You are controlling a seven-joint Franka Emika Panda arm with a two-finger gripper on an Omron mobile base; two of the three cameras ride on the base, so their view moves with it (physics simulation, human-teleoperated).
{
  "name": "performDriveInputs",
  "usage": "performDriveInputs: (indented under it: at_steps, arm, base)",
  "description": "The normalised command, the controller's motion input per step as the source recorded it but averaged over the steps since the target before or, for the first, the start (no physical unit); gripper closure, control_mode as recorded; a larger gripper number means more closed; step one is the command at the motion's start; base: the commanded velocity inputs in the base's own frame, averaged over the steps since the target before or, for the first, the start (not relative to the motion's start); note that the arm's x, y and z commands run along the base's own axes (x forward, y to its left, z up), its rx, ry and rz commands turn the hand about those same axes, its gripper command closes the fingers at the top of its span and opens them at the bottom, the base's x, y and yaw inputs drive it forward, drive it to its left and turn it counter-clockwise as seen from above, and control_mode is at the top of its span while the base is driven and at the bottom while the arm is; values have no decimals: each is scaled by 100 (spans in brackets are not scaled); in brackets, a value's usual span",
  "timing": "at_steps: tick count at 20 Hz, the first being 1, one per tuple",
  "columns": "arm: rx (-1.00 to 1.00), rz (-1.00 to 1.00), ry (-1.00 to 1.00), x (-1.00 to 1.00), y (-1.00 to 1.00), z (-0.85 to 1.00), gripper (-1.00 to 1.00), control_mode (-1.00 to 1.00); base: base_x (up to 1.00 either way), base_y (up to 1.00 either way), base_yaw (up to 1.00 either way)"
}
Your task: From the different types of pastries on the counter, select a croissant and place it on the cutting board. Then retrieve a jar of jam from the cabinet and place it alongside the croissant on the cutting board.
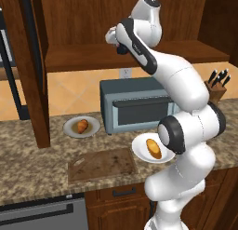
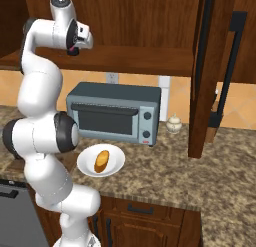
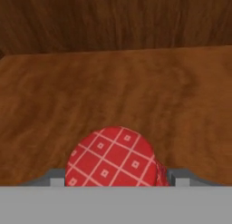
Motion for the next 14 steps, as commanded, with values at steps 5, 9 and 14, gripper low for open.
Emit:
performDriveInputs:
  at_steps: [5,9,14]
  arm:
    - [8,-2,-2,-91,15,36,100,-100]
    - [1,-5,-23,-100,27,-40,100,-100]
    - [0,-4,-27,-100,32,-69,100,-100]
  base:
    - [0,0,0]
    - [0,0,0]
    - [0,0,0]
